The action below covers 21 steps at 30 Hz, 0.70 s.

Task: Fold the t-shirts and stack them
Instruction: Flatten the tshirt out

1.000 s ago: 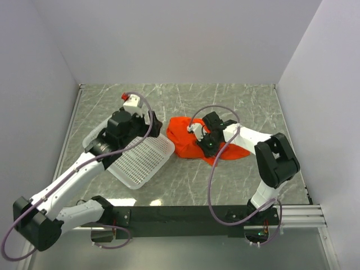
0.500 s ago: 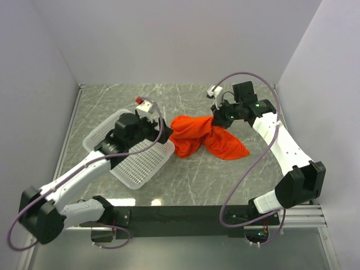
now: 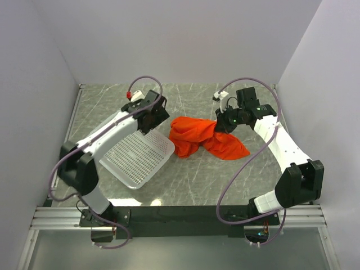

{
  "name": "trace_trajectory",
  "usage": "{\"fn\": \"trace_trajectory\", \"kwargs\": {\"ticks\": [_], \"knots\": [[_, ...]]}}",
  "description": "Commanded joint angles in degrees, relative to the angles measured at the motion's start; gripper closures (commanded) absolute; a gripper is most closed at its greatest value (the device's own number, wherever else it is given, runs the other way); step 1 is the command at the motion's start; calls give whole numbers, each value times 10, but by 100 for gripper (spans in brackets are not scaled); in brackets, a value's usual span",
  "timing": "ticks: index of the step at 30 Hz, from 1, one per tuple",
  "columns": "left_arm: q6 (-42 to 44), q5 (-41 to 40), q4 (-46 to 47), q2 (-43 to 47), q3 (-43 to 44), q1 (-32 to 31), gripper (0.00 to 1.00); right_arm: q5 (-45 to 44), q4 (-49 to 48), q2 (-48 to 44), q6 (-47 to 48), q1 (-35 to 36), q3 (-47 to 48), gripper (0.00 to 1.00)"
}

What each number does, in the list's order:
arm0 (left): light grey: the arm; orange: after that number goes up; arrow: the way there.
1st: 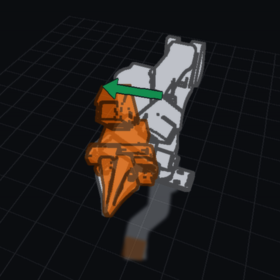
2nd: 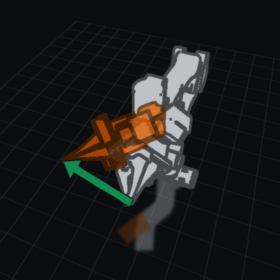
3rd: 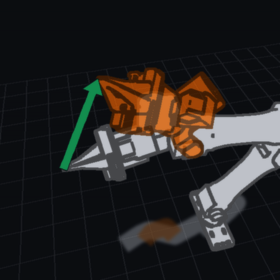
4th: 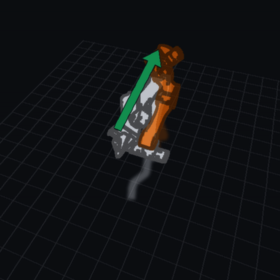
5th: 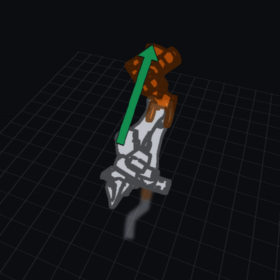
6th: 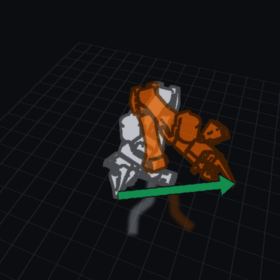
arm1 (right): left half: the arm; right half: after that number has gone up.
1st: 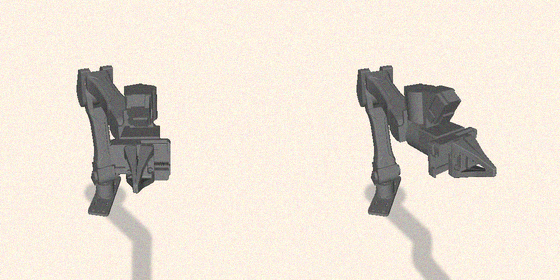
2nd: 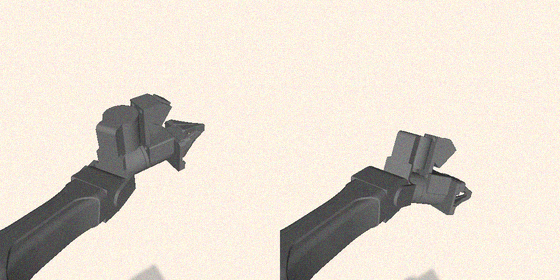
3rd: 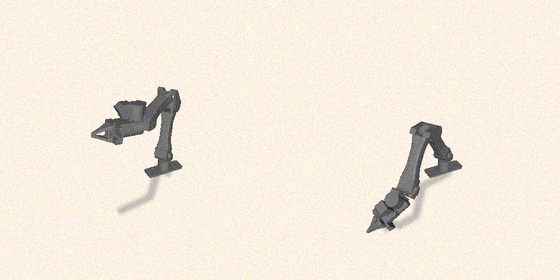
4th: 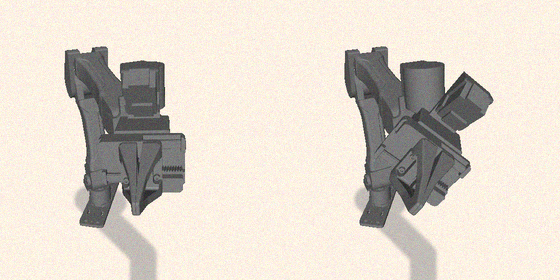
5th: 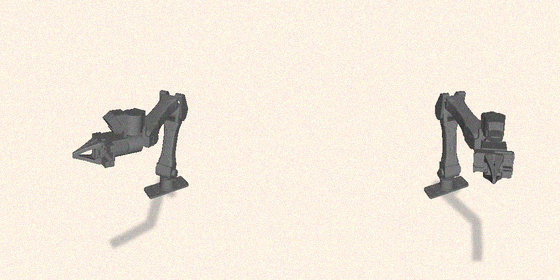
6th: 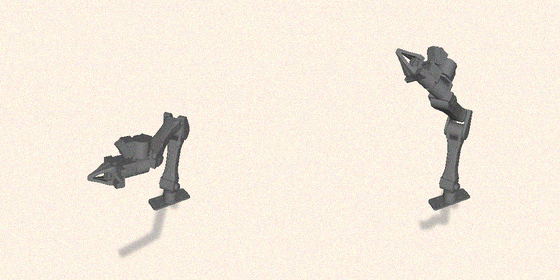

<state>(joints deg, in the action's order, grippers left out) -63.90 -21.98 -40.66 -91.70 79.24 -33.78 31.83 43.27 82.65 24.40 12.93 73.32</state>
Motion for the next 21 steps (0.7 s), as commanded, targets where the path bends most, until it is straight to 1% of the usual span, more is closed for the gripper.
{"fn": "trace_trajectory", "kwargs": {"ticks": [1,2,3,4,5,10,12,13,14,15,16,17,18,19,20,21], "knots": [[-148,-8,-149,-79,77,19,11,11,-35,-29,-18,2,-1,100],[-163,-8,-173,-97,112,22,16,10,-35,-30,-19,2,-1,100],[-170,-8,-209,-125,125,27,16,11,-36,-31,-22,1,-2,100],[-175,-13,-220,-135,137,27,16,13,-38,-32,-22,1,-5,100],[-174,-17,-226,-144,151,28,17,13,-39,-34,-22,1,-6,100],[-159,-9,-231,-180,157,46,20,13,-47,-42,-25,-1,-18,100],[-148,-10,-229,-187,154,50,32,14,-49,-43,-27,-2,-20,100],[-128,-15,-223,-190,152,50,40,15,-50,-43,-28,-4,-20,100],[-114,-23,-217,-191,148,50,55,16,-49,-44,-28,-5,-20,100],[-101,-29,-212,-192,145,53,62,17,-49,-44,-27,-6,-20,100],[-48,-35,-193,-193,143,54,73,17,-49,-44,-27,-6,-19,100],[-27,-63,-199,-194,144,54,83,18,-49,-44,-28,-8,-19,100],[-18,-82,-206,-197,144,53,86,20,-49,-44,-27,-10,-18,100],[23,-96,-200,-197,136,54,90,20,-49,-45,-27,-11,-19,100],[42,-111,-195,-197,128,56,91,22,-49,-46,-28,-12,-19,100],[63,-132,-185,-188,118,57,94,22,-50,-47,-27,-13,-20,100]]}}
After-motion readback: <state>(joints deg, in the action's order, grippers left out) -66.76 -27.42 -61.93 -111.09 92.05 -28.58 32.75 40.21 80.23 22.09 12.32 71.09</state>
